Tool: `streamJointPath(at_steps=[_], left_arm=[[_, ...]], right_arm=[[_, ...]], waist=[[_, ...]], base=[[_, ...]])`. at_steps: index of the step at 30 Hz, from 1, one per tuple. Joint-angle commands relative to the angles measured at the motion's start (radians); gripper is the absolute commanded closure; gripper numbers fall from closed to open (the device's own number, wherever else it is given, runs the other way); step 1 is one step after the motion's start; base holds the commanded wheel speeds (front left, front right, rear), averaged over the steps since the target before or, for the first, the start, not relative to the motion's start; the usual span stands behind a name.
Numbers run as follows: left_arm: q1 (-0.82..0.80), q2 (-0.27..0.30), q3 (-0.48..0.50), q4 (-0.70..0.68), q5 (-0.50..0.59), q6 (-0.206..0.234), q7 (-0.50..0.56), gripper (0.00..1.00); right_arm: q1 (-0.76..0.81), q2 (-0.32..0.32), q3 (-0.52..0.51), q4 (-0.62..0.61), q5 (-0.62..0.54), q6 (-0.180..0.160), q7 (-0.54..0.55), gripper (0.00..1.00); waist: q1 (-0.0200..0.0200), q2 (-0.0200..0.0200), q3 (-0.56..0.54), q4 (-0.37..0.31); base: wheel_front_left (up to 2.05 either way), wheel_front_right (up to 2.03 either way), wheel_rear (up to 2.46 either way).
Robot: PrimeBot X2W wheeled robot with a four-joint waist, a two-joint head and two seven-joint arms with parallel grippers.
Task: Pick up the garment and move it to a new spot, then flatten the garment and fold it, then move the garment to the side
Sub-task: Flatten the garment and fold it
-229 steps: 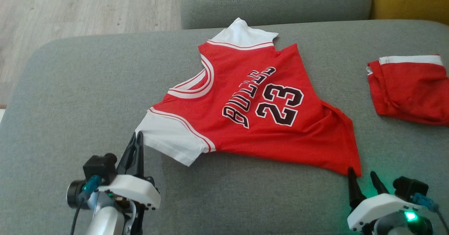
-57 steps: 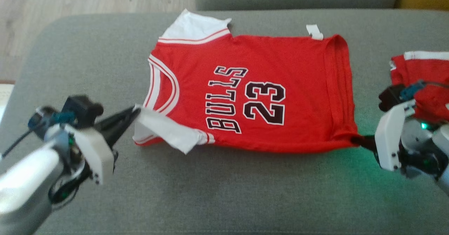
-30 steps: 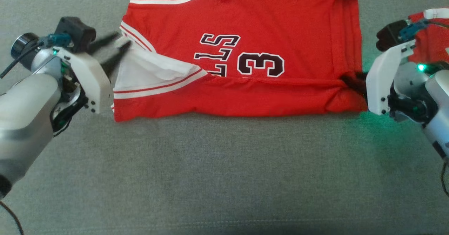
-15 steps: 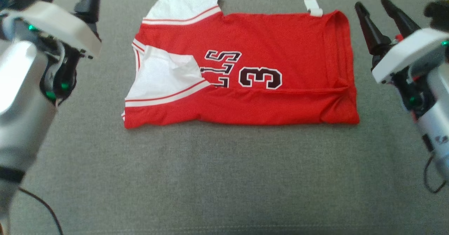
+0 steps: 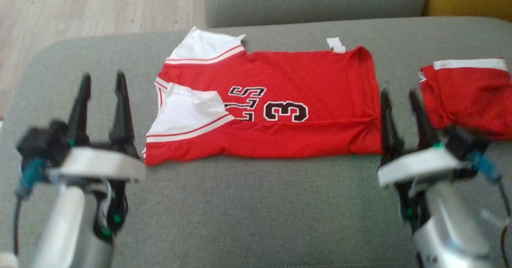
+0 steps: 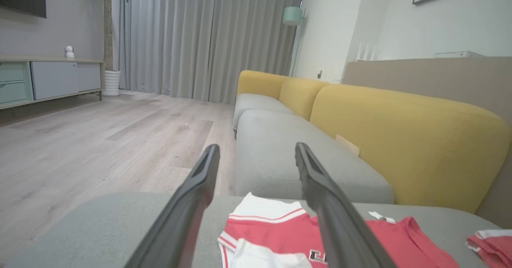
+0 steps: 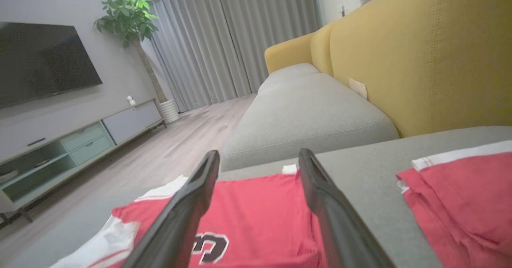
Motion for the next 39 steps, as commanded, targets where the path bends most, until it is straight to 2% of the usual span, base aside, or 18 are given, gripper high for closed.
streamJointPath(at_steps=[1,4,7,10,14,17,21,29,39], left_arm=[[0.020,-0.008,0.068,-0.050,0.055,-0.015,-0.005,0.00],[0.106,-0.074,0.113,-0.060,0.097,-0.035,-0.005,0.00],[0.162,-0.115,0.137,-0.046,0.144,-0.063,-0.005,0.00],[0.189,-0.133,0.145,-0.011,0.190,-0.088,-0.005,0.00],[0.167,-0.149,0.179,0.051,0.228,-0.096,-0.005,0.00],[0.147,-0.146,0.185,0.092,0.244,-0.097,-0.005,0.00],[0.093,-0.129,0.185,0.227,0.279,-0.073,0.002,0.00],[-0.024,-0.100,0.161,0.454,0.301,-0.064,0.096,0.00],[-0.096,-0.083,0.142,0.603,0.306,-0.059,0.138,0.00]], right_arm=[[0.051,0.028,0.004,-0.063,-0.045,-0.001,-0.013,0.00],[0.131,0.047,-0.015,-0.106,-0.085,-0.001,-0.013,0.00],[0.183,0.052,-0.018,-0.129,-0.112,-0.001,-0.013,0.00],[0.206,0.053,-0.009,-0.145,-0.109,-0.001,-0.011,0.00],[0.197,0.054,0.003,-0.172,-0.100,-0.001,0.004,0.00],[0.190,0.054,0.002,-0.183,-0.101,-0.001,0.011,0.00],[0.180,0.054,0.007,-0.202,-0.103,-0.001,0.032,0.00],[0.168,0.054,0.011,-0.224,-0.102,-0.001,0.052,0.00],[0.156,0.054,0.021,-0.227,-0.099,-0.001,0.053,0.00]], waist=[[0.0000,0.0000,-0.028,-0.017],[0.0000,0.0000,-0.046,-0.026],[0.0000,0.0000,-0.053,-0.030],[0.0000,0.0000,-0.052,-0.034],[0.0000,0.0000,-0.026,-0.043],[0.0000,0.0000,-0.012,-0.046],[0.0000,0.0000,0.024,-0.053],[0.0000,0.0000,0.073,-0.067],[0.0000,0.0000,0.103,-0.089]], base=[[0.00,0.00,0.00],[0.00,0.00,0.00],[0.00,0.00,0.00],[0.00,0.00,0.00],[0.00,0.00,0.00],[0.00,0.00,0.00],[0.00,0.00,0.00],[0.00,0.00,0.00],[0.00,0.00,0.00]])
